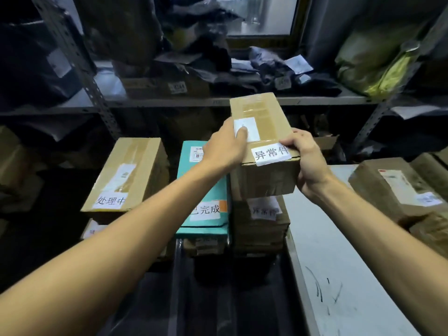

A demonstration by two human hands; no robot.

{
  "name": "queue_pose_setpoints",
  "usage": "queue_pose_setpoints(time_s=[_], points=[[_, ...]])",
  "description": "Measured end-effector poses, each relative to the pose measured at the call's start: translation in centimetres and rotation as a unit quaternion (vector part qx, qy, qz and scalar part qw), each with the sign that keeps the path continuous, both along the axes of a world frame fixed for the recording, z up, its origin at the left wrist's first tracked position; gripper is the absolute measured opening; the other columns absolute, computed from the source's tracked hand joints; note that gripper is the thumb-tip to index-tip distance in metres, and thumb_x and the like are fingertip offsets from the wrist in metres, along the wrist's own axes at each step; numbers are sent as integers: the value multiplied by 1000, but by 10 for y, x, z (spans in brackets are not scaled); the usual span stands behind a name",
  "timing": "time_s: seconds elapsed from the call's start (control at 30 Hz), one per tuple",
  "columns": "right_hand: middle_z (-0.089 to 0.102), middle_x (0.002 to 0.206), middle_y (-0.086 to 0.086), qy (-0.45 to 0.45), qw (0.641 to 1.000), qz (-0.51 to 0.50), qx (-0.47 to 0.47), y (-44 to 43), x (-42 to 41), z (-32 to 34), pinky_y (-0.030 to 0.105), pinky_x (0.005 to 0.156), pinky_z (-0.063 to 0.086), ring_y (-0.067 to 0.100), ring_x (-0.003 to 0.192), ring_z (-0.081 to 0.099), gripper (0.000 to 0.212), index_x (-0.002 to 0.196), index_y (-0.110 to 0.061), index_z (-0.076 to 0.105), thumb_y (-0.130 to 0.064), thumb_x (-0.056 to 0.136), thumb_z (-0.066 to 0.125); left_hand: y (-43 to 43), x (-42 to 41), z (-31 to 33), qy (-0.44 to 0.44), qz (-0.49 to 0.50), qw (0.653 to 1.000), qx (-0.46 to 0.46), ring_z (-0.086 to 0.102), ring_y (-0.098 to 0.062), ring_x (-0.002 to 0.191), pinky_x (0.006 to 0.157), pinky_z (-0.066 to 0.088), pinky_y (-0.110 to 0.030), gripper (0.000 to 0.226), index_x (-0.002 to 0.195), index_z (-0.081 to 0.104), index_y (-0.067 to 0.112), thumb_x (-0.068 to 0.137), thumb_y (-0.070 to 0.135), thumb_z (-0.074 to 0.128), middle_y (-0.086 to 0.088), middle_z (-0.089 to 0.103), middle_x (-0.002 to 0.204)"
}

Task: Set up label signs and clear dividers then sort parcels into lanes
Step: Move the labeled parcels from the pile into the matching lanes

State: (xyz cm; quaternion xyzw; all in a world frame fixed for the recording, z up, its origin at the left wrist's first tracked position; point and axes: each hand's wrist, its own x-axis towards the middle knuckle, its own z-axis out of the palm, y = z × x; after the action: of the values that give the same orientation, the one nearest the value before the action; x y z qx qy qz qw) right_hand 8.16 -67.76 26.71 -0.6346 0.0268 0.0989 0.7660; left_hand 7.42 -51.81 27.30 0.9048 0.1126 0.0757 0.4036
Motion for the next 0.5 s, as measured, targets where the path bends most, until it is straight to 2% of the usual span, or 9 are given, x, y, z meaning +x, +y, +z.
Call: queue_pose_setpoints(time_s=[0.07, 0.17, 0.23, 0.33, 0.4, 0.5], points=[[67, 112, 14, 12, 1000, 10, 3, -4, 9, -18, 35, 72, 56, 24, 94, 69, 52, 121, -15, 53, -23, 71, 66, -4, 6, -12, 12, 22, 999, 49, 46, -30, 123, 102, 29, -40, 38, 135, 48, 25, 102, 34, 32, -3, 58, 133], [67, 112, 11, 17, 1000, 21, -10, -6, 20, -45, 27, 60, 55, 19, 89, 71, 42, 124, -19, 50, -19, 85, 65, -4, 7, -29, 7, 41, 992, 116, 30, -21, 109, 90, 19, -38, 35, 129, 51, 23, 102, 34, 32, -8, 54, 120], [66, 113, 6, 15, 998, 36, -39, -6, 23, -63, 25, 61, 55, 16, 90, 72, 42, 127, -22, 48, -21, 88, 64, -3, 5, -41, 6, 42, 982, 186, 27, -21, 113, 95, 17, -40, 35, 126, 53, 20, 102, 33, 31, -7, 54, 116], [62, 117, -1, -3, 991, 56, -123, -4, 21, -85, 21, 69, 55, 13, 99, 68, 38, 124, -27, 44, -25, 91, 63, -6, 1, -60, 8, 6, 936, 352, 26, -26, 133, 104, 17, -46, 34, 120, 57, 18, 101, 29, 31, -2, 65, 119], [61, 114, -6, -16, 987, 49, -153, -5, 21, -93, 20, 71, 55, 12, 103, 66, 35, 120, -30, 43, -28, 92, 62, -10, -2, -64, 17, 0, 919, 394, 26, -27, 137, 108, 15, -48, 36, 122, 57, 17, 100, 28, 30, -2, 66, 120], [60, 107, -12, -14, 984, 59, -168, -9, 25, -93, 14, 64, 54, 9, 99, 66, 33, 117, -34, 41, -30, 92, 62, -12, 0, -61, 20, -7, 900, 435, 27, -29, 140, 114, 10, -49, 39, 122, 58, 14, 98, 28, 30, -6, 67, 116]])
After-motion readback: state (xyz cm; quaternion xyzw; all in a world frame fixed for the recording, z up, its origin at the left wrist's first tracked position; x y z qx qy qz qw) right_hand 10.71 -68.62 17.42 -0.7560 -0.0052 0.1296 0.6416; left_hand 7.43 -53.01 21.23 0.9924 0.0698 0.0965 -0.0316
